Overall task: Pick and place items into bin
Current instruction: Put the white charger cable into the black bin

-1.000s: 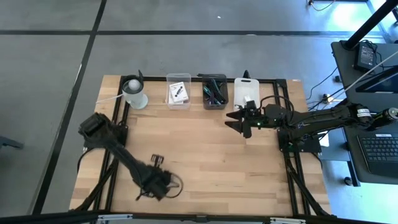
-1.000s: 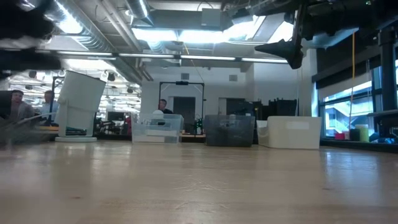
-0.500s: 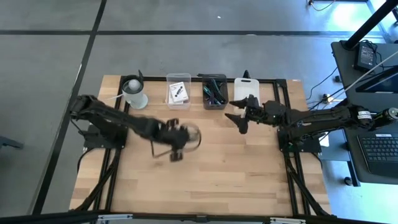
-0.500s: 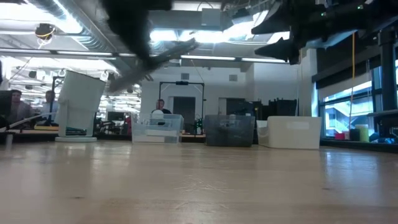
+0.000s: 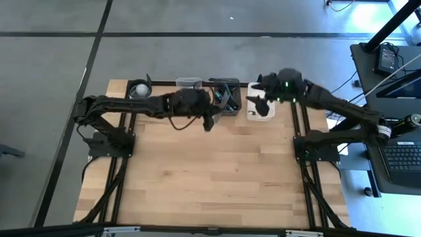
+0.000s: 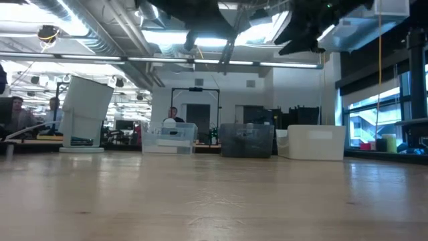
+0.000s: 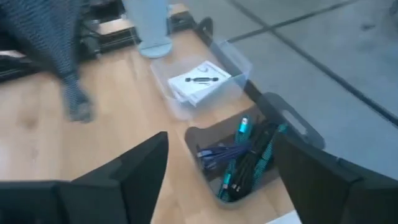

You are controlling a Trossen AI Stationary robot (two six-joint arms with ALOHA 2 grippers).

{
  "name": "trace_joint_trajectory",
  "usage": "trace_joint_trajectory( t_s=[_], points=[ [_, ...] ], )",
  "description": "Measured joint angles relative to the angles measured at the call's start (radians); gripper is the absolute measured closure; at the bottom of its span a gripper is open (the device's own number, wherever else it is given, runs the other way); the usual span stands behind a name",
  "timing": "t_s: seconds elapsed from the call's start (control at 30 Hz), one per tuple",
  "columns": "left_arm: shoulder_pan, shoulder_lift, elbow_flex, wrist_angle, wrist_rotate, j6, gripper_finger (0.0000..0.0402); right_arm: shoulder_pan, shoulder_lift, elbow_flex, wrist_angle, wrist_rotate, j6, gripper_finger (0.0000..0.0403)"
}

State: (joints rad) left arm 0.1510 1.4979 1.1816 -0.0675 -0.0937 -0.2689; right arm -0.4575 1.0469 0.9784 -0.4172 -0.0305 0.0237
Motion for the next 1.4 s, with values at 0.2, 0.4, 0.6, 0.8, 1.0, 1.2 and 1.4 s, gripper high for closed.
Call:
trace_joint_trajectory(
  t_s=[0.2, 0.4, 0.6, 0.8, 1.0, 1.2, 1.4],
  points=[
    [0.077, 0.013, 0.002, 0.138, -0.001, 0.006, 0.0388, -0.092, 0.119, 0.151, -0.023, -0.337, -0.089, 0.0151],
    [0.116, 0.023, 0.002, 0.188, -0.018, -0.005, 0.0388, -0.08, 0.228, 0.226, 0.082, -0.408, -0.072, 0.0157],
    [0.153, 0.031, 0.002, 0.198, -0.003, 0.004, 0.0388, -0.057, 0.314, 0.247, 0.229, -0.459, -0.027, 0.0153],
    [0.204, 0.028, 0.002, 0.198, 0.059, 0.036, 0.0389, -0.043, 0.39, 0.266, 0.343, -0.452, 0.001, 0.0154],
    [0.252, 0.027, 0.002, 0.2, 0.126, 0.049, 0.0389, -0.045, 0.446, 0.31, 0.376, -0.345, 0.027, 0.0191],
    [0.284, 0.029, 0.001, 0.211, 0.174, 0.067, 0.0388, -0.063, 0.487, 0.341, 0.382, -0.273, 0.026, 0.0229],
    [0.287, 0.031, -0.001, 0.239, 0.173, 0.117, 0.0388, -0.07, 0.516, 0.365, 0.38, -0.225, 0.024, 0.0256]
  ],
)
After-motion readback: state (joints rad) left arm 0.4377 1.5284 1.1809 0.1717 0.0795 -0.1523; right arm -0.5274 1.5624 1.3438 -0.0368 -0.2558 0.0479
